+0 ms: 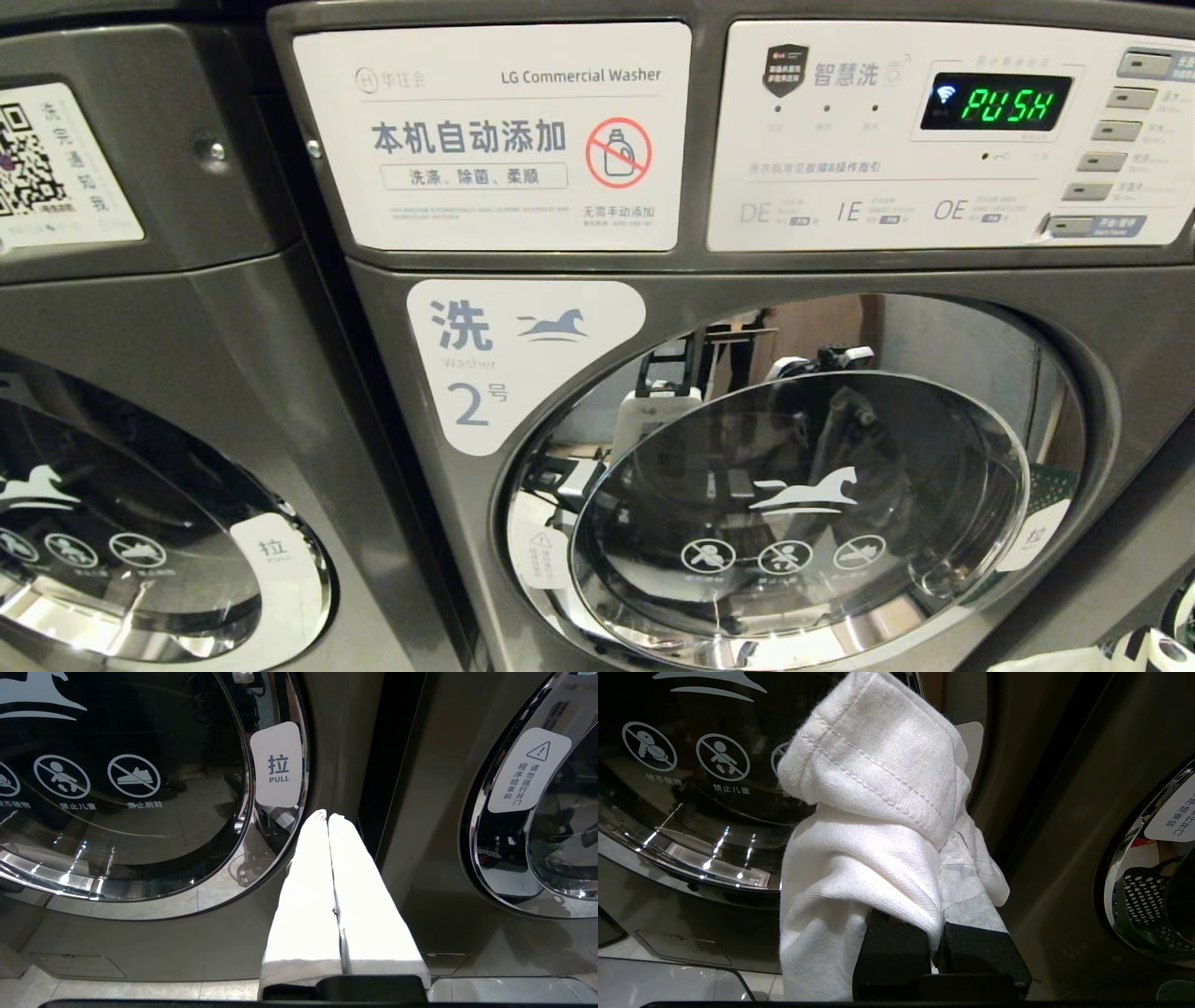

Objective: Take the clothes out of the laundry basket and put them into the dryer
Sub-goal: Put the clothes in the dryer

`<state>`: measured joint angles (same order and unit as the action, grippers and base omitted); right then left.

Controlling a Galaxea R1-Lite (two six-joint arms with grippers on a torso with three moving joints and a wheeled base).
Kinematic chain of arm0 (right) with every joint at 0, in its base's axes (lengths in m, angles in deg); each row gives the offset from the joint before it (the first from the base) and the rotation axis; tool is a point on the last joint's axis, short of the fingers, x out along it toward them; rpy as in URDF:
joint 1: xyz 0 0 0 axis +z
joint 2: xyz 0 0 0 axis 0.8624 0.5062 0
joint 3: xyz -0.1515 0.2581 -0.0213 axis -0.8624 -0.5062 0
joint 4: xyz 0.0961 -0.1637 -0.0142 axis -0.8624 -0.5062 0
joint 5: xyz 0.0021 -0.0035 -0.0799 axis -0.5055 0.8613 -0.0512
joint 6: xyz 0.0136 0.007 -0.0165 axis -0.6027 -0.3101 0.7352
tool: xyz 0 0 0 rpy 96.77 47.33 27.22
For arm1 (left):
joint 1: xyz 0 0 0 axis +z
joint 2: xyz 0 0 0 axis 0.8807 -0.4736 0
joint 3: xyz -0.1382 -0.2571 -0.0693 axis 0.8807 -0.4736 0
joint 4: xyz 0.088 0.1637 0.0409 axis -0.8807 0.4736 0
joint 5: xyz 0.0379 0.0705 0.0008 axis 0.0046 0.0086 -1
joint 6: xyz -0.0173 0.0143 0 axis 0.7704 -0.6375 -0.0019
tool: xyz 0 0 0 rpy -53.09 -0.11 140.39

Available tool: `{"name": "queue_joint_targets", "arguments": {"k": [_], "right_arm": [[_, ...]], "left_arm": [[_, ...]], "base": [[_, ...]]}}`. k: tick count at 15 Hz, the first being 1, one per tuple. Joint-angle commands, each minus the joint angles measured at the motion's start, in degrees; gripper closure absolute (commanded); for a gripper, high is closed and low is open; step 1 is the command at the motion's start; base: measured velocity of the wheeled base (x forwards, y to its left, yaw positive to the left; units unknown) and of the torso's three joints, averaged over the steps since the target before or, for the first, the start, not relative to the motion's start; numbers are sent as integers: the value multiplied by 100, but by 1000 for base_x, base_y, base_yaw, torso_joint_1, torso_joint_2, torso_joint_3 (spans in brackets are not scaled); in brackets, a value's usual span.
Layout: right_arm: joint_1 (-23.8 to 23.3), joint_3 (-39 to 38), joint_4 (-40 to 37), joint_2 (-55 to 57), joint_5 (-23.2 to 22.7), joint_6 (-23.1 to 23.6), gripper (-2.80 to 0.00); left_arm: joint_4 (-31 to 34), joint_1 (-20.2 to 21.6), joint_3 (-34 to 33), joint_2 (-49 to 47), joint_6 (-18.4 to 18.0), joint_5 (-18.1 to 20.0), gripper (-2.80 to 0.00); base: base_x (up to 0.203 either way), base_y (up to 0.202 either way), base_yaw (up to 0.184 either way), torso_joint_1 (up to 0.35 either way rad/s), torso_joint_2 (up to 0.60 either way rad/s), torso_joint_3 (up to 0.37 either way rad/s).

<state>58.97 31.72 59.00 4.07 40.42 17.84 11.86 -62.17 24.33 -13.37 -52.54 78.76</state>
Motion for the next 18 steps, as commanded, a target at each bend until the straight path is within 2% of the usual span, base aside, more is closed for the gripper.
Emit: {"name": "queue_joint_targets", "arguments": {"k": [1,12,18], "right_arm": [[1,-7,-2,9,-6,11,0],[1,-9,-2,9,15,20,0],[1,0,6,9,24,31,0]], "left_arm": [[2,0,0,0,0,-1,0],[2,0,0,0,0,-1,0],[2,0,0,0,0,-1,0]], "base": [[0,0,0,0,0,0],[0,0,0,0,0,0],[0,0,0,118,-300,-229]]}}
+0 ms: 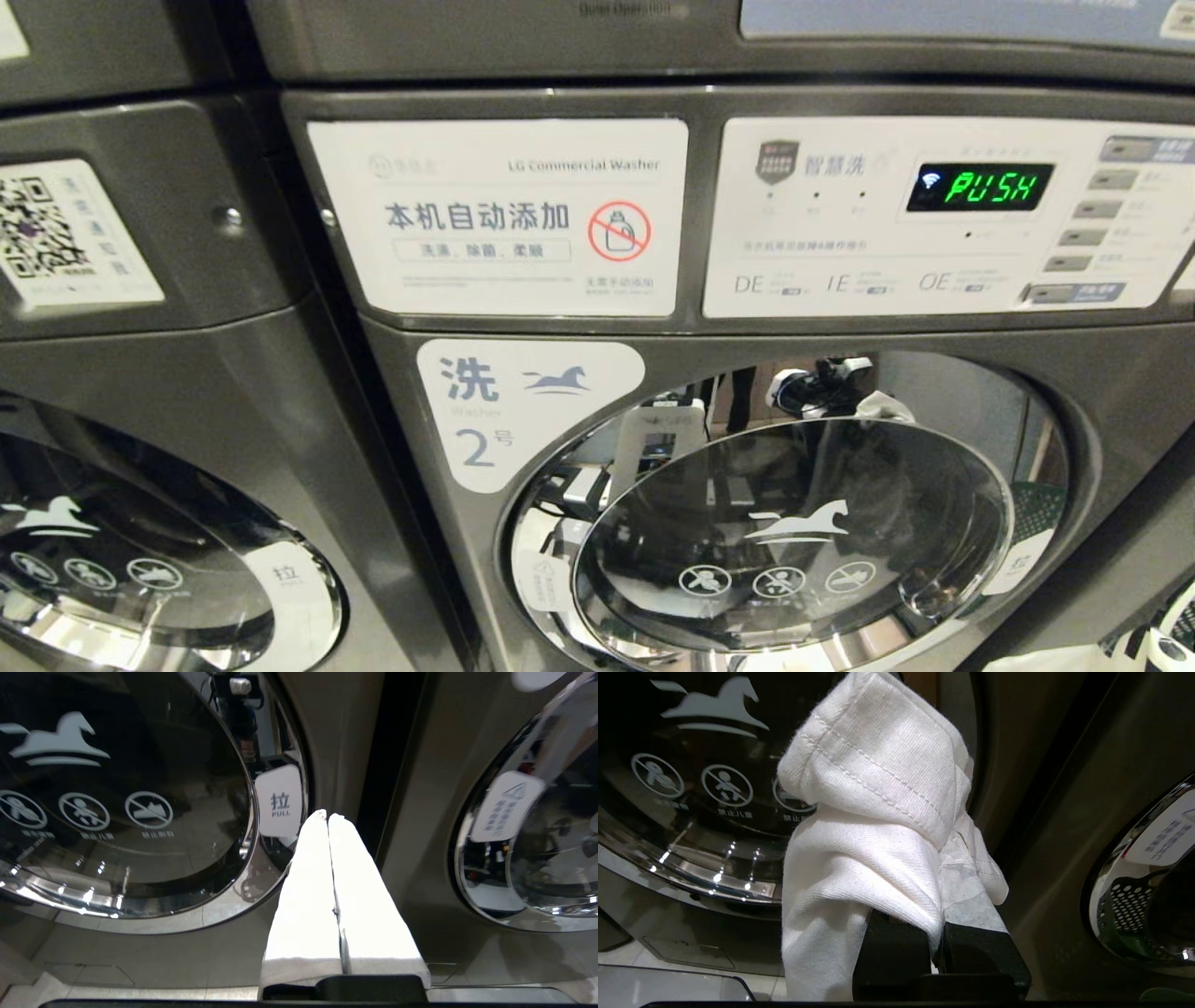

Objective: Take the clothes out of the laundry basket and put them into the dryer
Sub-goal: Put the clothes in the dryer

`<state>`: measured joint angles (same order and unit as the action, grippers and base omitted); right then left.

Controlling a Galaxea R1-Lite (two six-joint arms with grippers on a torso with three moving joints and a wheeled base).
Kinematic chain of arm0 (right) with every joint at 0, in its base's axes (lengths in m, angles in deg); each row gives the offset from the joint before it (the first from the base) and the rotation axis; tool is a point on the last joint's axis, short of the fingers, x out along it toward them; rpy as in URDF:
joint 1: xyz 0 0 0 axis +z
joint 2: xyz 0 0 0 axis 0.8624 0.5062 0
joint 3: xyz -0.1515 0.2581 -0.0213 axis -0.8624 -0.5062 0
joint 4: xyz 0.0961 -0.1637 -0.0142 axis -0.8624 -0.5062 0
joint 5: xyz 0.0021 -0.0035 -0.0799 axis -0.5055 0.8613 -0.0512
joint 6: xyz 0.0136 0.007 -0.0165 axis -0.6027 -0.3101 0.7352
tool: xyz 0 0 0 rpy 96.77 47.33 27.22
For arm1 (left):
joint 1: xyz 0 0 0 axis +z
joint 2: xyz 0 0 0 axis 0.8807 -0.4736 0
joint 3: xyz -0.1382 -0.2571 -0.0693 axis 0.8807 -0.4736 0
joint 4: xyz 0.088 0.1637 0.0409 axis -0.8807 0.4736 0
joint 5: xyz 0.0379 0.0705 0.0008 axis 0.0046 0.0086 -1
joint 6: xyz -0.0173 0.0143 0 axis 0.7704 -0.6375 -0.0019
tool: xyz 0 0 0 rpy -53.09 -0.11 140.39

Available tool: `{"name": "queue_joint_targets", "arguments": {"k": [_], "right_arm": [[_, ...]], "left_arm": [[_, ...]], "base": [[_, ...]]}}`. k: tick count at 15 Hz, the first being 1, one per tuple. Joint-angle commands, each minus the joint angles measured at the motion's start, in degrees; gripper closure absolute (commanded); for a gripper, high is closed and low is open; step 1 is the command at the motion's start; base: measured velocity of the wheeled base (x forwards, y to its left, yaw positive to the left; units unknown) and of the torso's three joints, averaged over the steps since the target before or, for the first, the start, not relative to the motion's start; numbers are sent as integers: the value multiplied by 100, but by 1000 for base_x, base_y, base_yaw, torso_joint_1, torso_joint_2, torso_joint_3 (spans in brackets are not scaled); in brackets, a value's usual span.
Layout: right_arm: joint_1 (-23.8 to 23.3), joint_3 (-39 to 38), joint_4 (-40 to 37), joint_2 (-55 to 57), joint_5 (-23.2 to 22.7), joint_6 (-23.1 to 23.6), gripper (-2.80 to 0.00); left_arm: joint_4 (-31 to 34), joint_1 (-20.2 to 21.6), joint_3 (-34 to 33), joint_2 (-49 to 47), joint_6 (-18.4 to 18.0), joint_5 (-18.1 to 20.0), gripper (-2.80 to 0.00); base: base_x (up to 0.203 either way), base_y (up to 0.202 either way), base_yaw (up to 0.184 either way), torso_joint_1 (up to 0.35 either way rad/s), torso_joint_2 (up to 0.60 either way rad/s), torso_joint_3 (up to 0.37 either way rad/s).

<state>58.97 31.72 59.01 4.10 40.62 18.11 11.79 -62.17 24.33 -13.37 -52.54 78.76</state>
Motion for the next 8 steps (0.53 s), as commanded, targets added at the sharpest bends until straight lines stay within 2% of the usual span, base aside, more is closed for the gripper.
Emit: {"name": "queue_joint_targets", "arguments": {"k": [1,3,8], "right_arm": [[1,-8,6,6,3,11,0],[1,0,6,6,-6,19,0],[1,0,6,6,-6,11,0]], "left_arm": [[9,0,0,0,0,-1,0],[9,0,0,0,0,-1,0],[9,0,0,0,0,-1,0]], "base": [[0,0,0,46,-566,-272],[0,0,0,63,-506,-271],[0,0,0,273,-468,-268]]}}
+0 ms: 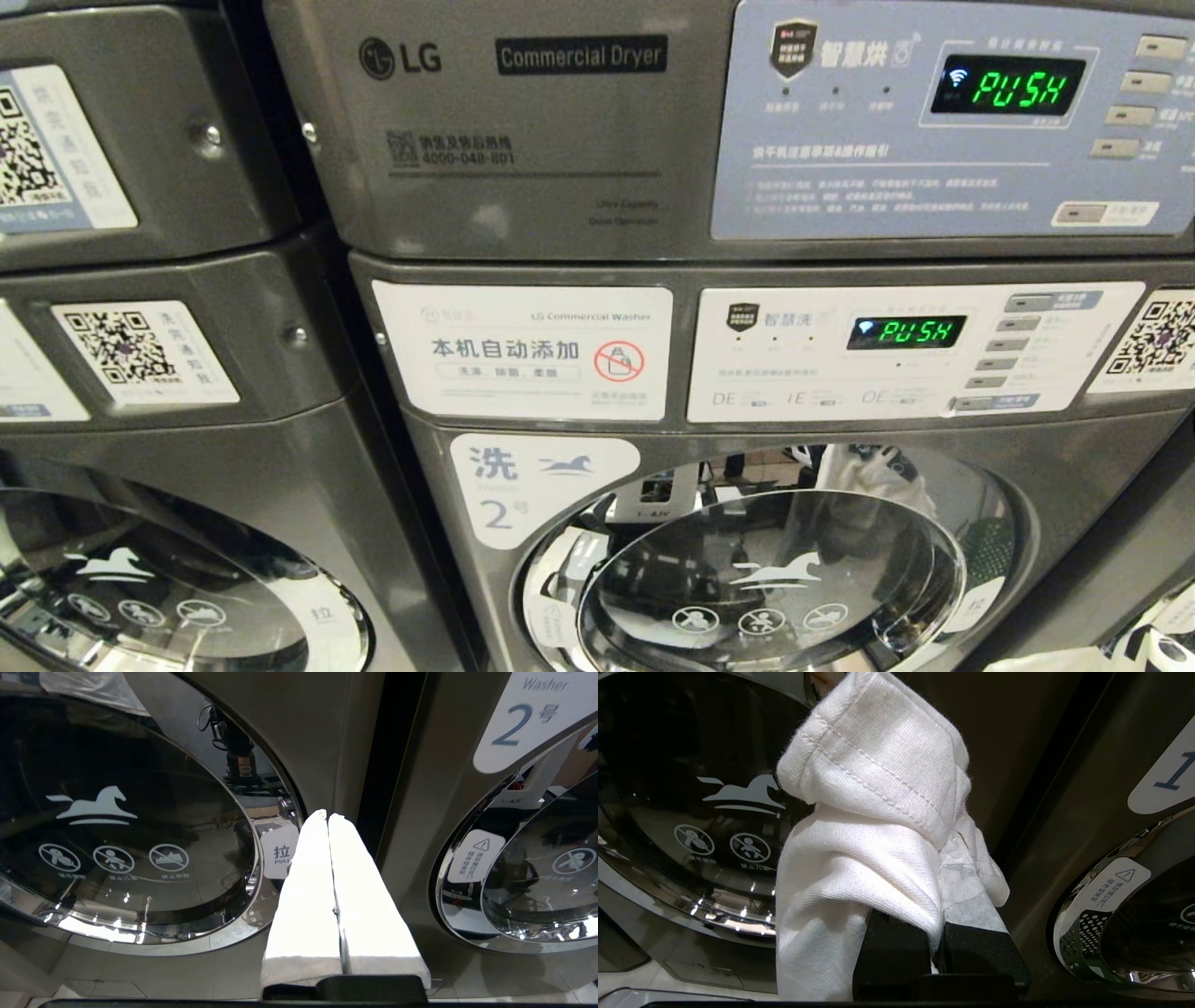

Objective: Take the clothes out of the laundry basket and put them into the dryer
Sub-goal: Put the clothes in the dryer

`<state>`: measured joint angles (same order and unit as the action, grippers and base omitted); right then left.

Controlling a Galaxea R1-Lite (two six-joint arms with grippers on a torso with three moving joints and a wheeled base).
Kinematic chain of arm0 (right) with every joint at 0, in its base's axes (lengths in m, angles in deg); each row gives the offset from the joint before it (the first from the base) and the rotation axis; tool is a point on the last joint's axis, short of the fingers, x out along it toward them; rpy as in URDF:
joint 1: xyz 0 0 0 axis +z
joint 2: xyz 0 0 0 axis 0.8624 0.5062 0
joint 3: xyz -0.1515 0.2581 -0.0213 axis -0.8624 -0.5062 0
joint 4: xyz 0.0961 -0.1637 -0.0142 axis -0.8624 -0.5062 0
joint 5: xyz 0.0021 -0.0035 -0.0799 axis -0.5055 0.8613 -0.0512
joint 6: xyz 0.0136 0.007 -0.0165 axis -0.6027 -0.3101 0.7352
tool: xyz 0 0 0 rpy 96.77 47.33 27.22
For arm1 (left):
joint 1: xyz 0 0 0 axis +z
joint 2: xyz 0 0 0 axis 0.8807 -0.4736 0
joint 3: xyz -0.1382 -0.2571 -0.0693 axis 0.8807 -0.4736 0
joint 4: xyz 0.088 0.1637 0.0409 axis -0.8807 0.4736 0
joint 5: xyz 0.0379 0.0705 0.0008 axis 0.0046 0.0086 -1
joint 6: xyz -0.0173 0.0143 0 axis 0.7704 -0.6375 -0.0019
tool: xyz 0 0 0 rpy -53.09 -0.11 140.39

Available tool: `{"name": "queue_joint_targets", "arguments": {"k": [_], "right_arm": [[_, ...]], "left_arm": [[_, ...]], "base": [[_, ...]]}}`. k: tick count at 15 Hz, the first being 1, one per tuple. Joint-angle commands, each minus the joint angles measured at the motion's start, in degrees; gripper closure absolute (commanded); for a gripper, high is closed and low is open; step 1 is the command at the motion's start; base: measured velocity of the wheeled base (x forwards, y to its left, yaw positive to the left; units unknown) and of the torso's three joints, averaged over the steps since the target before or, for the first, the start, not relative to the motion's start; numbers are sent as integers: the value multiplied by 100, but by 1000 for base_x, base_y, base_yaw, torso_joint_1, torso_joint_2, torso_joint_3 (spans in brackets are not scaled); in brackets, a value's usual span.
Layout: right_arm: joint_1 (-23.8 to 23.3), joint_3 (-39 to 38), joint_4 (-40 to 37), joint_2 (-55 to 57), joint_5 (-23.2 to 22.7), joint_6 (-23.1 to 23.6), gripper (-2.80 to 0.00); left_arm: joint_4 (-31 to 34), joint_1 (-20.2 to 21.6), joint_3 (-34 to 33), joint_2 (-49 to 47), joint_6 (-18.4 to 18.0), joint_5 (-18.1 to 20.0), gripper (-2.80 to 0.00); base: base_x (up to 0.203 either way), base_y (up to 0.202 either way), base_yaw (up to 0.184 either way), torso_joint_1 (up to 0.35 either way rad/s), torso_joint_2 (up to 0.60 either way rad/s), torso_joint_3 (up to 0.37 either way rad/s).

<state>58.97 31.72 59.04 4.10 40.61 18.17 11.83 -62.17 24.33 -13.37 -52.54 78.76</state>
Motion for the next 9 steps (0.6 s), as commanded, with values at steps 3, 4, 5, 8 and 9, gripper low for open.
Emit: {"name": "queue_joint_targets", "arguments": {"k": [3,4,5,8,9], "right_arm": [[1,0,3,6,-4,-4,0],[1,0,3,6,5,5,0],[1,0,3,6,5,14,0],[1,0,11,6,-4,22,0],[1,0,3,6,-4,22,0]], "left_arm": [[5,0,0,0,0,-1,0],[5,0,6,0,0,-1,0],[5,0,0,0,0,-1,0],[5,0,0,0,0,-1,0],[5,0,0,0,0,-1,0]], "base": [[0,0,0,228,-483,-270],[0,0,0,232,-495,-263],[0,0,0,228,-490,-272],[0,0,0,238,-504,-271],[0,0,0,246,-522,-278]]}}
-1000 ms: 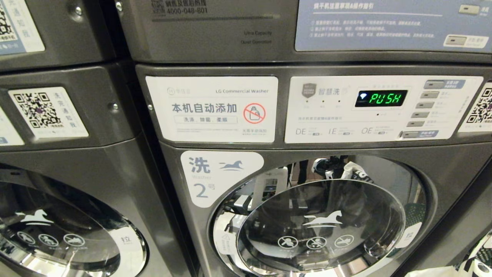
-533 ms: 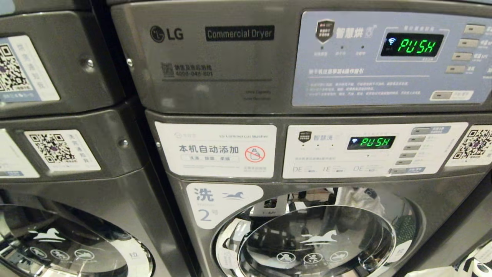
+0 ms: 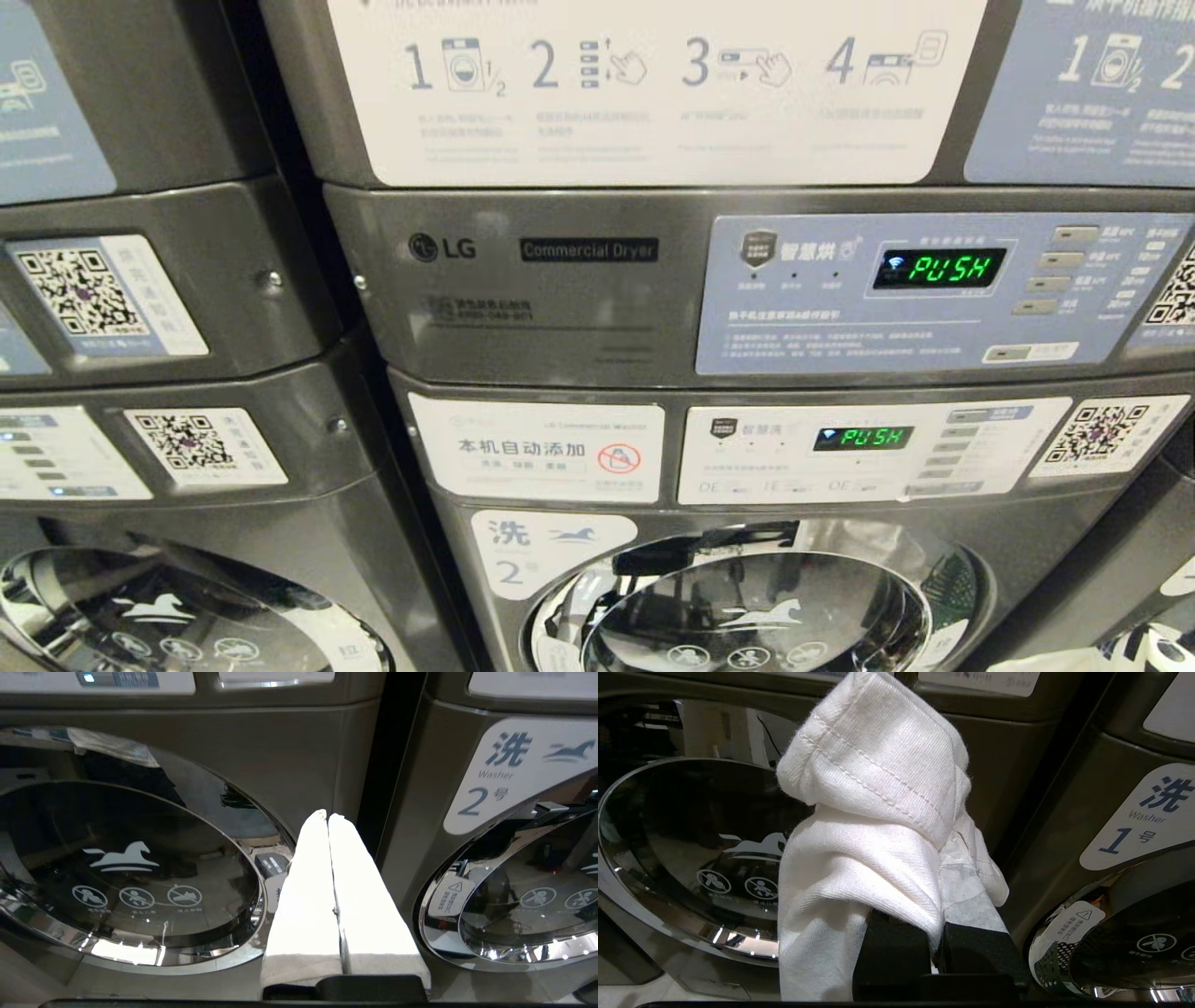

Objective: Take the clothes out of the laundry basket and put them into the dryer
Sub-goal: Put the clothes in the dryer

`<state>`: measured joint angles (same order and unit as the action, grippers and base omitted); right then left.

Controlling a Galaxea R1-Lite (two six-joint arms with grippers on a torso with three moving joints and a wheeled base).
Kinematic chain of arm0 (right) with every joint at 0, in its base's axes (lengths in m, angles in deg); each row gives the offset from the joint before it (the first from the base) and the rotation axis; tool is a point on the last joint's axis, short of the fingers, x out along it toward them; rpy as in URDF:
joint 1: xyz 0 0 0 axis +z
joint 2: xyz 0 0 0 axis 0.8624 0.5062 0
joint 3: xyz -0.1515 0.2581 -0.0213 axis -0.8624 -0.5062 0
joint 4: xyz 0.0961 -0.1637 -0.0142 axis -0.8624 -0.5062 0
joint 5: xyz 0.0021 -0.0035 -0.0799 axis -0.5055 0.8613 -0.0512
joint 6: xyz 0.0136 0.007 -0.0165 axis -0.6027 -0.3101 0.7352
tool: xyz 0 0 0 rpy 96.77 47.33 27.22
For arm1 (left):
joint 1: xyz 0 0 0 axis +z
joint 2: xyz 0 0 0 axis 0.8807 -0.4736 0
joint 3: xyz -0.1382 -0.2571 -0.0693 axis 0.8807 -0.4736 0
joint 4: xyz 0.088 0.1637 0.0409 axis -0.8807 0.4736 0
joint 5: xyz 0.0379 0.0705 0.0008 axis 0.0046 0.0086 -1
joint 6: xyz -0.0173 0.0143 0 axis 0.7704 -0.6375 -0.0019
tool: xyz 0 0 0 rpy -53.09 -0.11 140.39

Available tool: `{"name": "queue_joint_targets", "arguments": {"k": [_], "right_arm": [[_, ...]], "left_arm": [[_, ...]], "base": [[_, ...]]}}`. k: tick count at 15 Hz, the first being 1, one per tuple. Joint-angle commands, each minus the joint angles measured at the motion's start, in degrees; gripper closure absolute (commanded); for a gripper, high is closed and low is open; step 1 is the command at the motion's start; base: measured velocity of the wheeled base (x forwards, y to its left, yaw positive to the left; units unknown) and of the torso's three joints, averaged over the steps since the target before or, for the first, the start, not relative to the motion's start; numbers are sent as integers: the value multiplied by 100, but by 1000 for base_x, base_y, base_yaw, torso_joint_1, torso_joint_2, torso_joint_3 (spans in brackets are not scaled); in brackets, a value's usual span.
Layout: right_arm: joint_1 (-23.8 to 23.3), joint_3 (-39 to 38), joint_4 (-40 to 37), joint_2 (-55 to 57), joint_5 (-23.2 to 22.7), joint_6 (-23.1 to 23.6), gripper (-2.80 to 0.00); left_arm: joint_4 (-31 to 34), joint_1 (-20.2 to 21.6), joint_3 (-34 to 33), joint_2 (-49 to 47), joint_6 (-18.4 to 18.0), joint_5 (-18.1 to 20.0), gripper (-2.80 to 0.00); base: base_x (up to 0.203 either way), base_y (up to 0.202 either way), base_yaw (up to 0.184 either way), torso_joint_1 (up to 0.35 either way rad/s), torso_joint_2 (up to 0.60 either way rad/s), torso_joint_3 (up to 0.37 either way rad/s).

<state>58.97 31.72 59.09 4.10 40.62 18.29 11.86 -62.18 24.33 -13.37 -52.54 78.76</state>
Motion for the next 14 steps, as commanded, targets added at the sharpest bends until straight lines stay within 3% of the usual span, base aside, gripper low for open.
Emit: {"name": "queue_joint_targets", "arguments": {"k": [1,14], "right_arm": [[1,0,-2,6,-5,10,0],[1,0,-11,6,48,-122,0]], "left_arm": [[2,1,0,0,0,-1,0],[2,1,0,0,0,-1,0]], "base": [[0,0,0,255,-516,-282],[0,0,0,266,-549,-284]]}}
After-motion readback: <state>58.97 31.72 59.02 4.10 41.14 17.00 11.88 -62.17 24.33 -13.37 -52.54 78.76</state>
